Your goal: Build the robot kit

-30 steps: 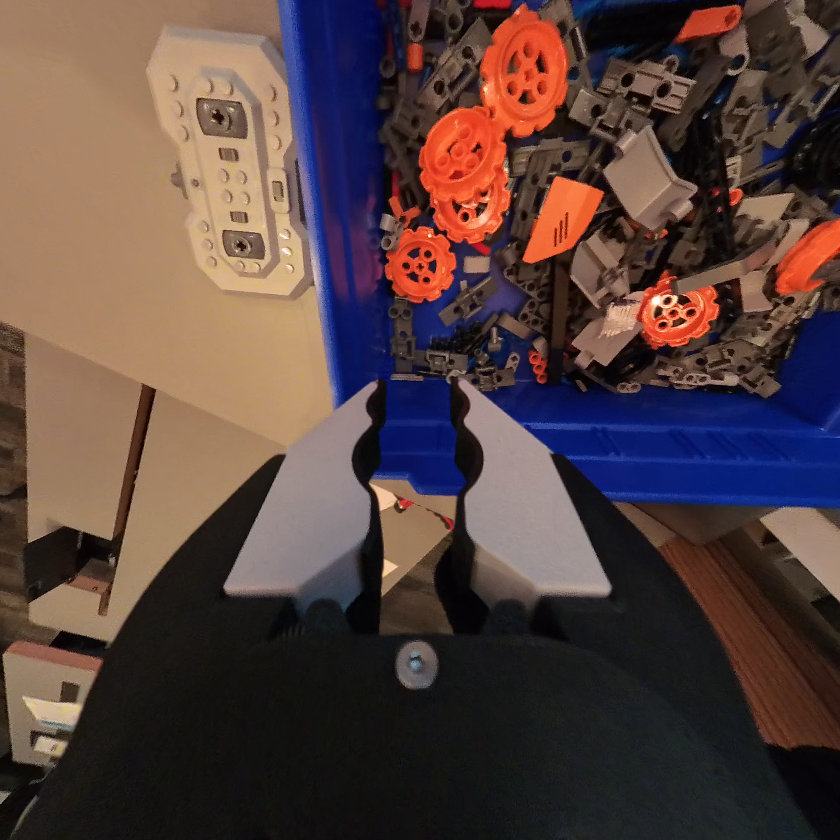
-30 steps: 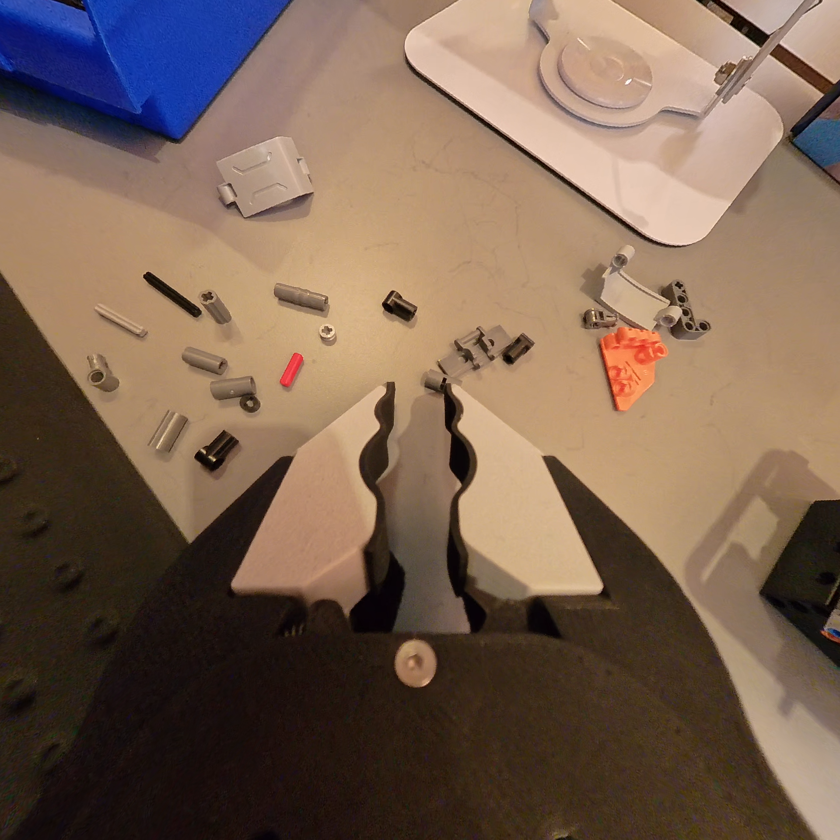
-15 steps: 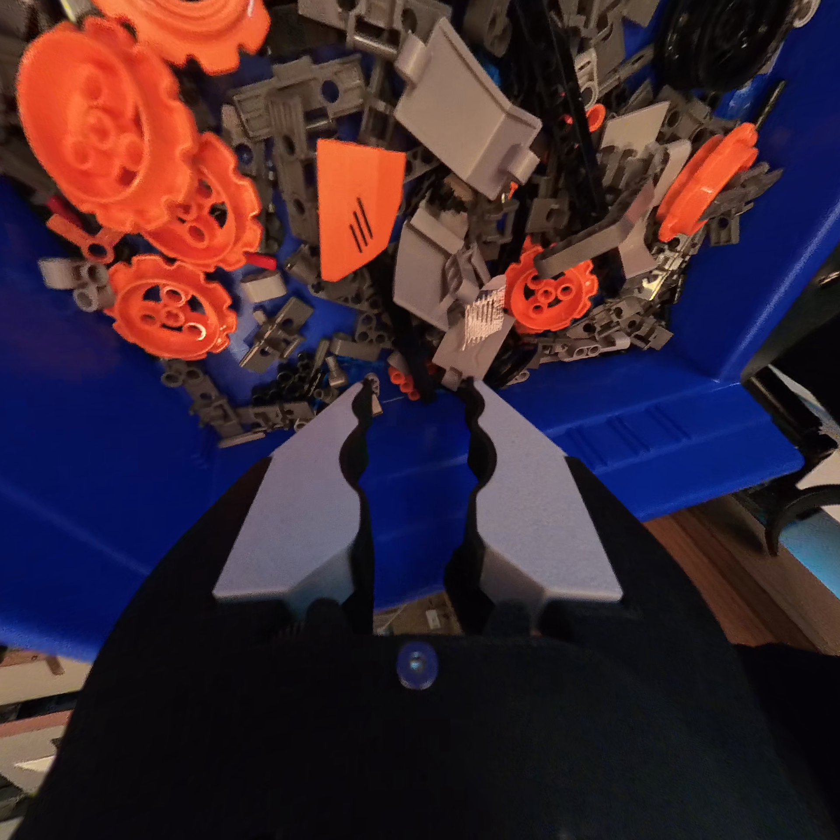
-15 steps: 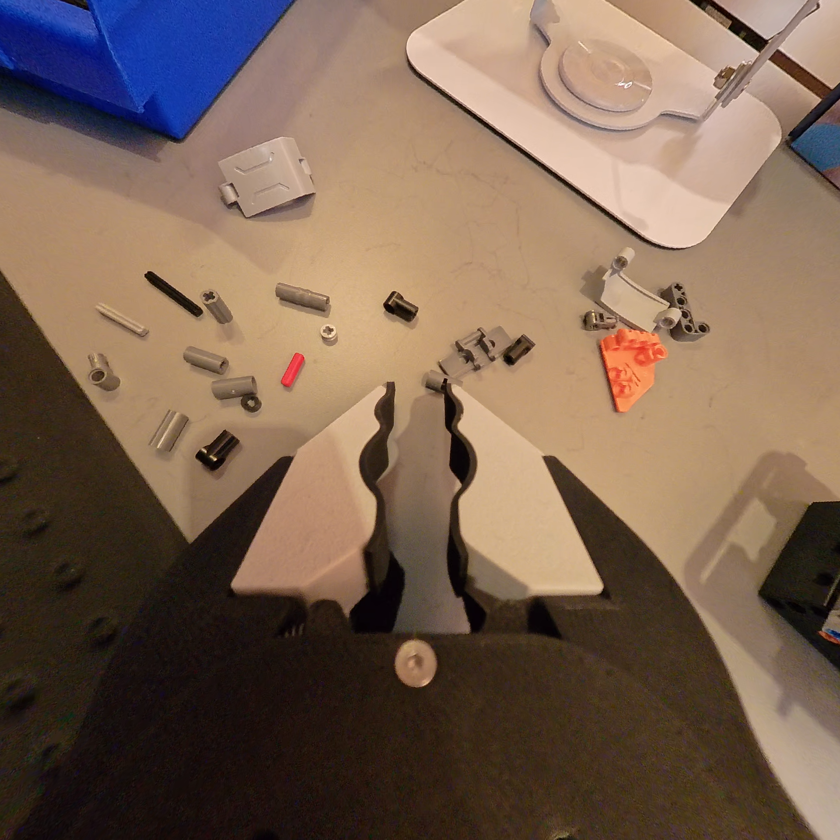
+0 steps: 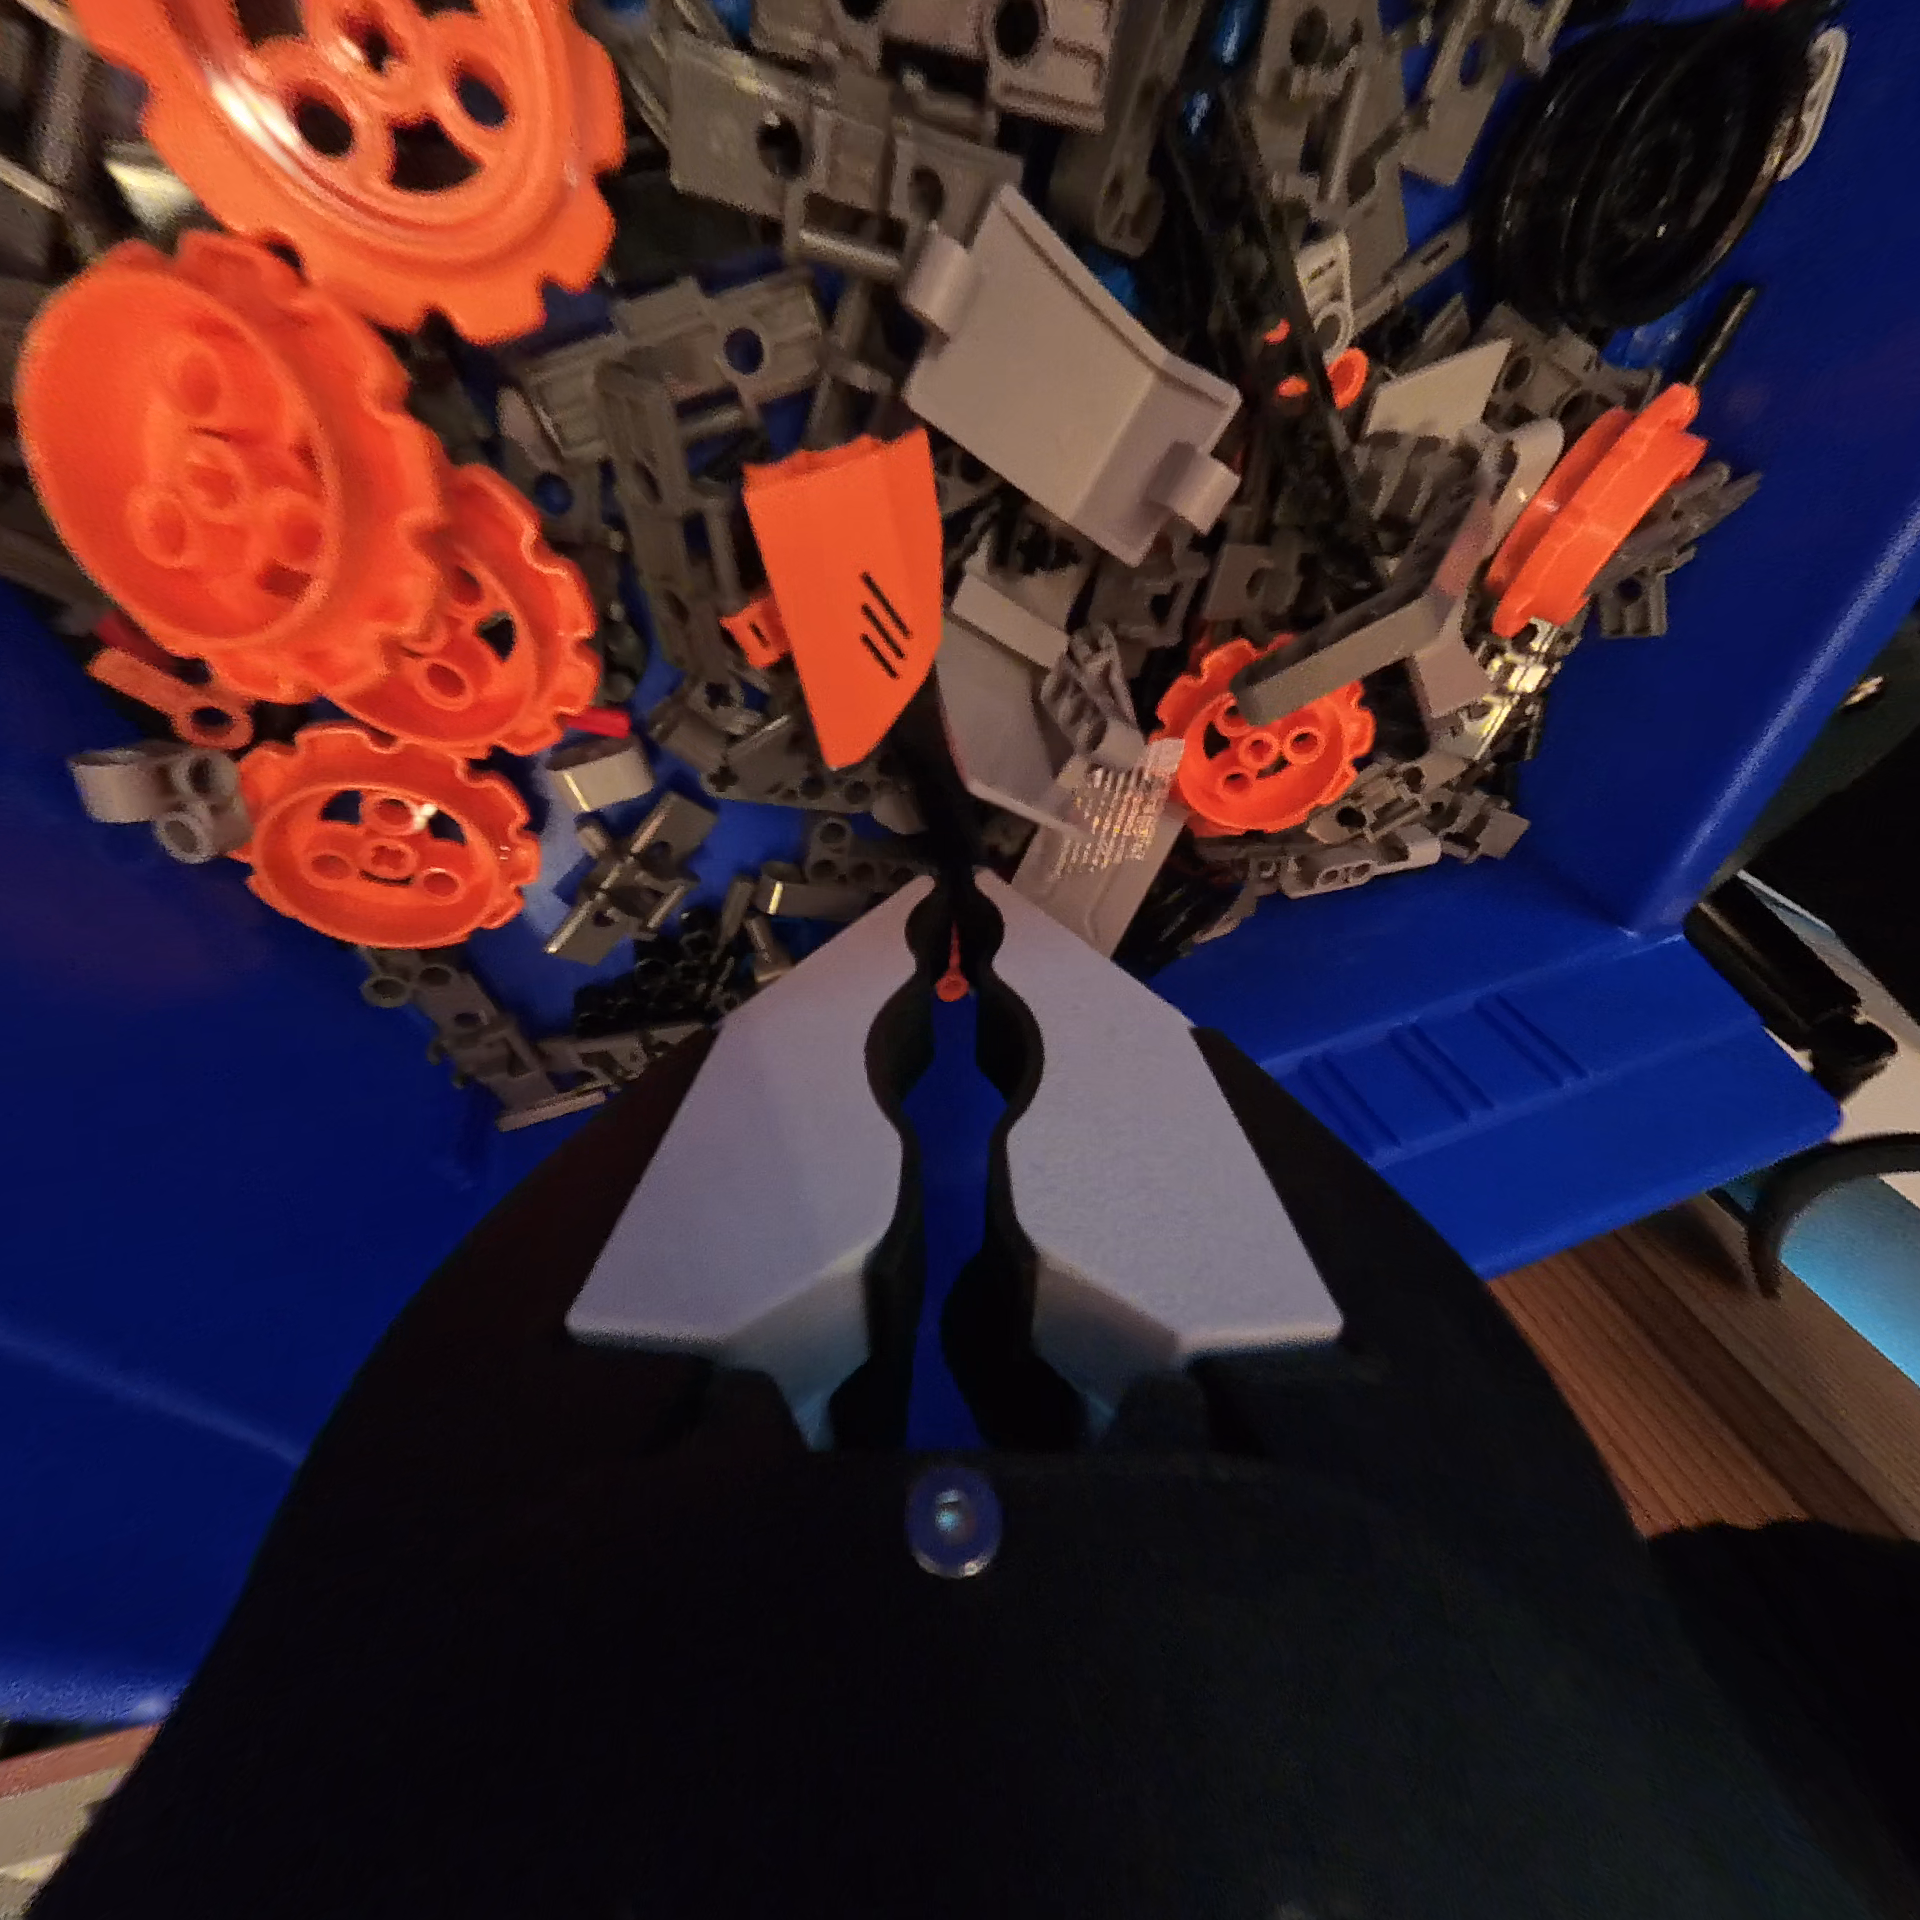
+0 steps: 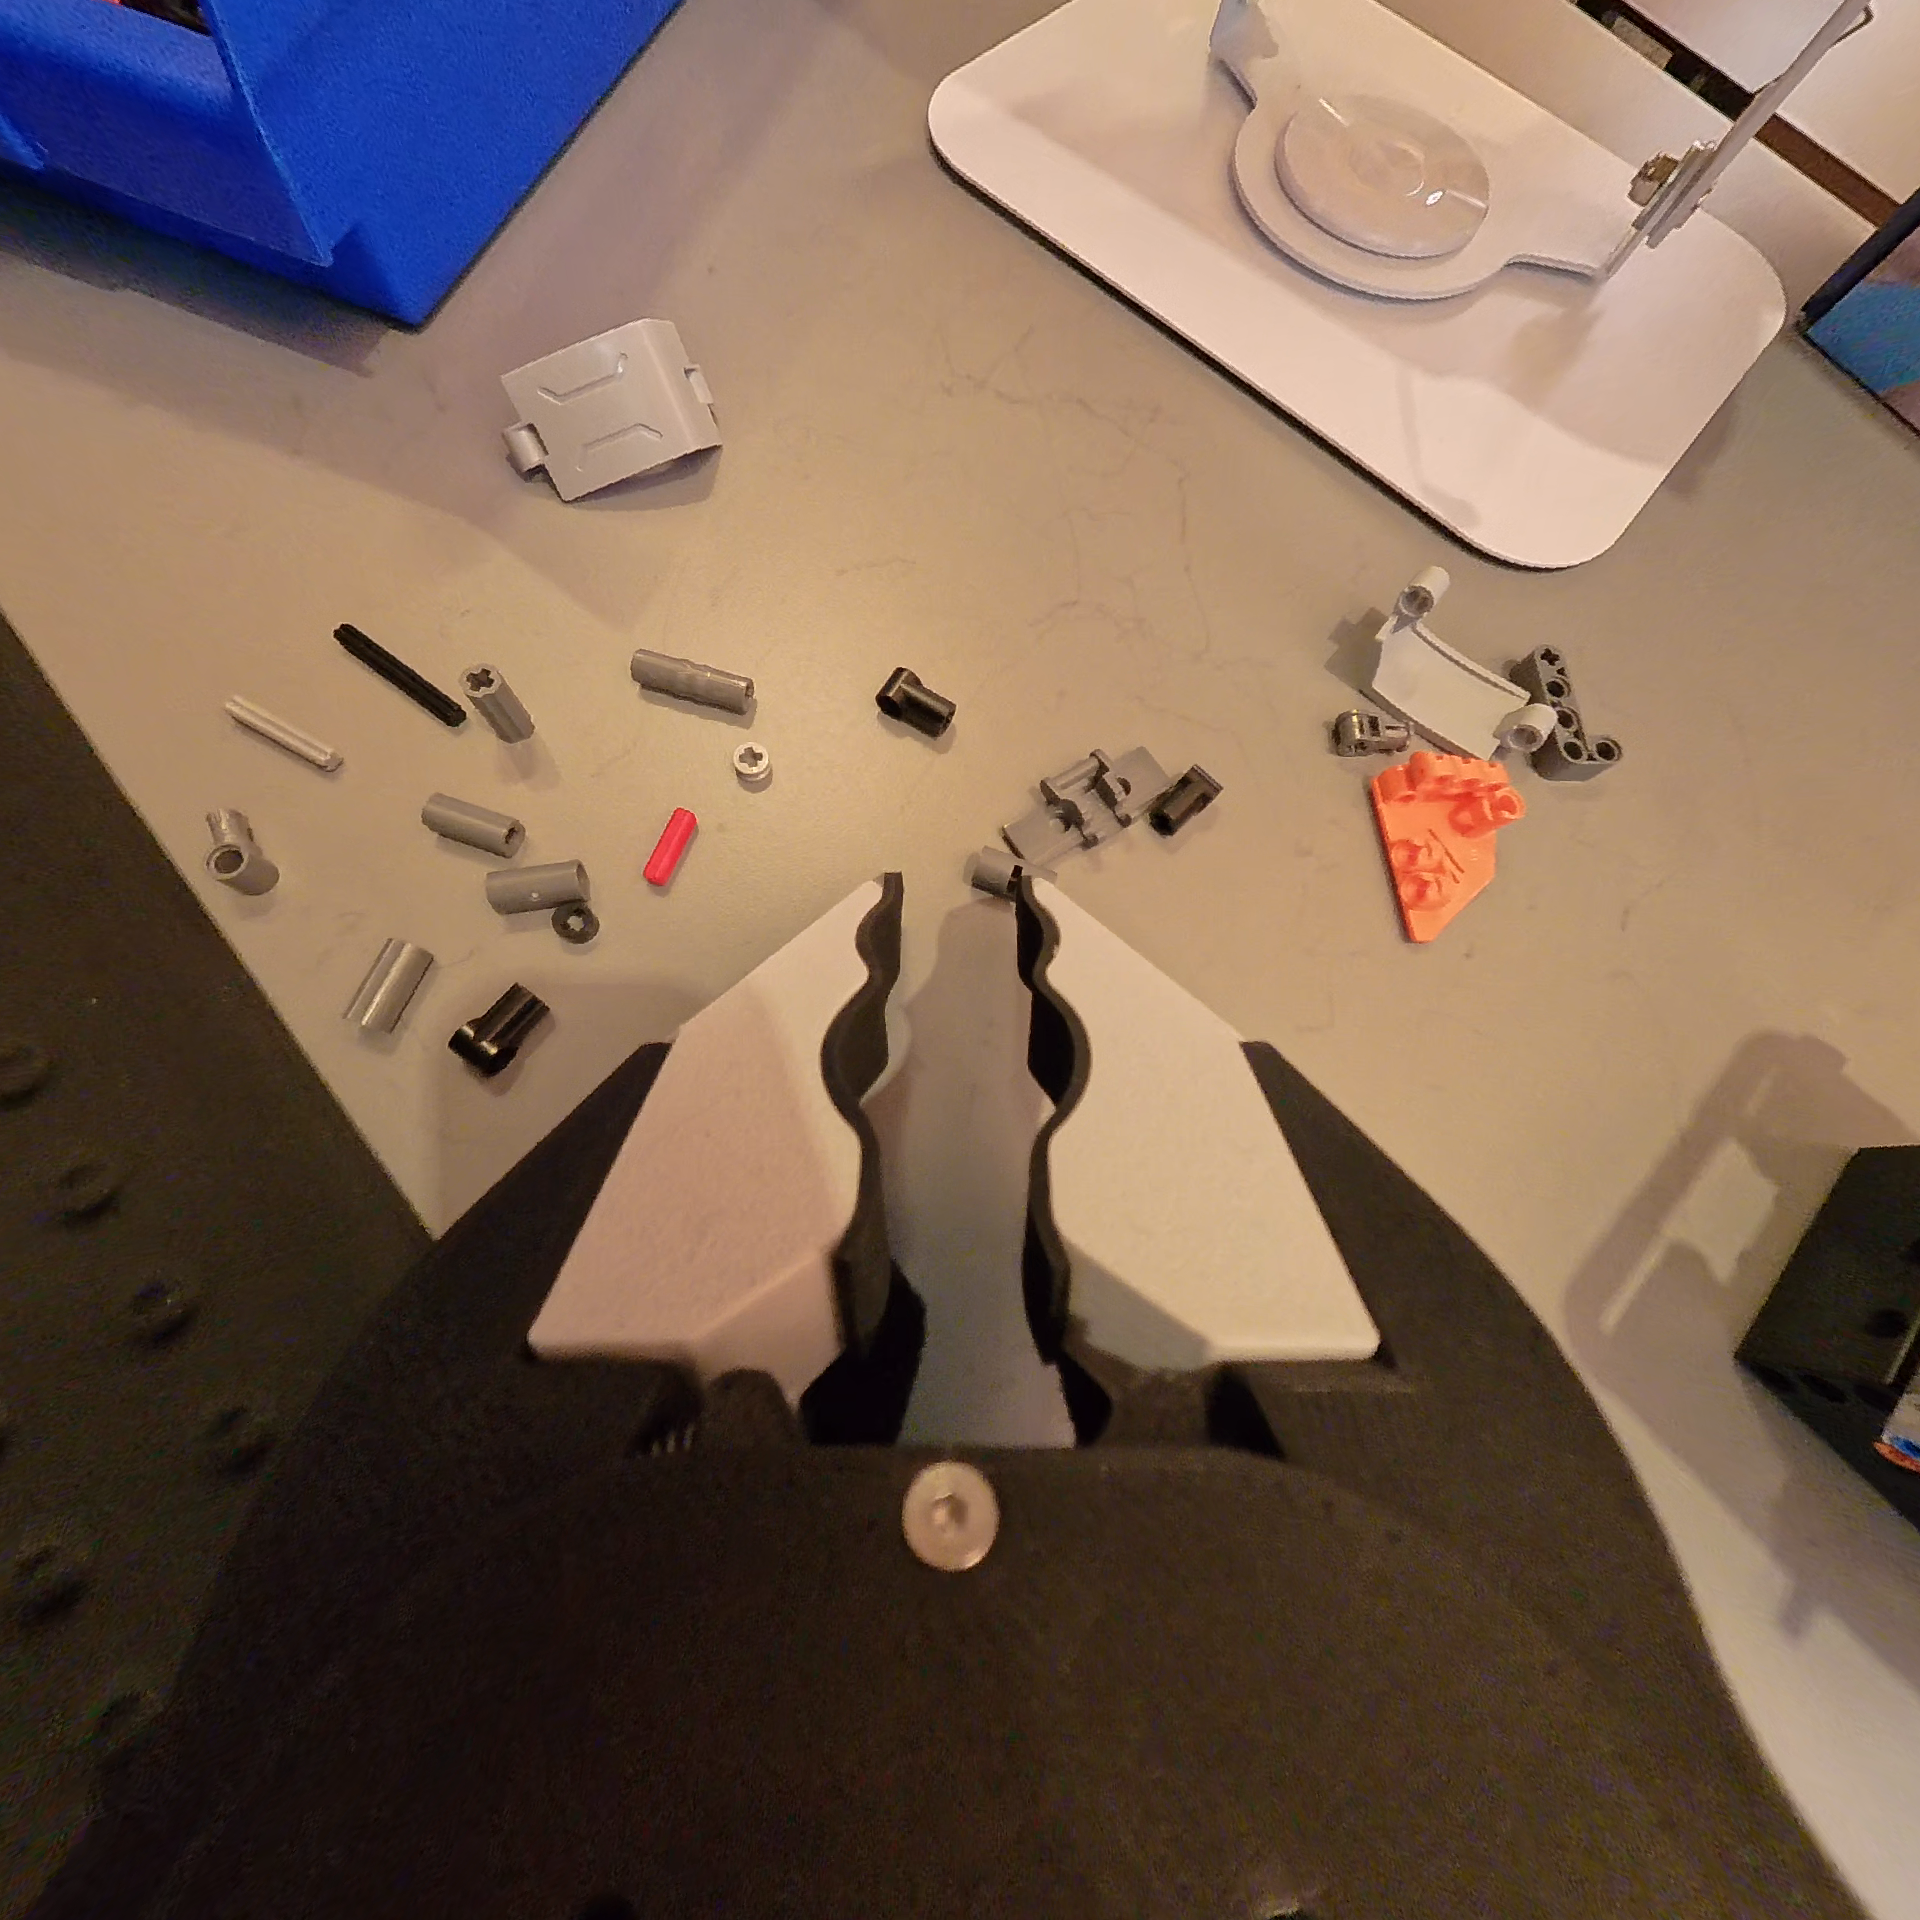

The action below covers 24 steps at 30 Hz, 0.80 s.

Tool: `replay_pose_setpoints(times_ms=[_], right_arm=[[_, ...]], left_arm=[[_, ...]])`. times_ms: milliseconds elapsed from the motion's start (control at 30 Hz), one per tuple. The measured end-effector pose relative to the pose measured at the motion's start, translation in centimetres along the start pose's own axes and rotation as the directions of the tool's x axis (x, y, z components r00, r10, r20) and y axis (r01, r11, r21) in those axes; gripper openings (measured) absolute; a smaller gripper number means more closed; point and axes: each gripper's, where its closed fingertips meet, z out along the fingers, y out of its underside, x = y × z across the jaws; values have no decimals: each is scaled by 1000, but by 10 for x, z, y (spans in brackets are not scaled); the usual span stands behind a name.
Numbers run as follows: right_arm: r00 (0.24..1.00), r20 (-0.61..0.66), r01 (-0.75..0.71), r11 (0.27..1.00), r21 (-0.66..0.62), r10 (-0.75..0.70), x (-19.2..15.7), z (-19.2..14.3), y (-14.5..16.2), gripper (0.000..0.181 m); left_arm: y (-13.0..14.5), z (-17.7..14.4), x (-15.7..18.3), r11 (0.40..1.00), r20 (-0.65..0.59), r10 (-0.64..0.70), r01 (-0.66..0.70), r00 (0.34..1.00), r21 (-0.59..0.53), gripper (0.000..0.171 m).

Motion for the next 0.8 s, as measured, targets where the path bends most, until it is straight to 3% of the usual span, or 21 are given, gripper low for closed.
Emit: replay_pose_setpoints(times_ms=[200,233,267,333,433,633,800], right_arm=[[1000,1,2,1000,-4,-2,0,0,1,19],[1000,0,2,1000,-4,-2,0,0,1,19],[1000,0,2,1000,-4,-2,0,0,1,19],[1000,-1,0,1000,-3,0,0,0,0,19],[1000,-1,-1,1000,-3,1,0,0,0,19],[1000,-2,-1,1000,-5,1,0,0,1,19],[1000,-1,-1,1000,-5,1,0,0,1,19]], left_arm=[[-39,-32,-17,971,45,-33,21,998,237,0],[-38,-34,-17,971,31,-48,40,998,235,2],[-33,-35,-15,974,3,-65,63,998,217,17],[-18,-28,-6,986,-61,-86,94,994,138,30],[-6,-14,1,994,-74,-81,86,994,66,34],[-8,8,7,997,-78,-77,79,994,24,21],[-15,3,1,995,-45,-64,67,997,76,9]])
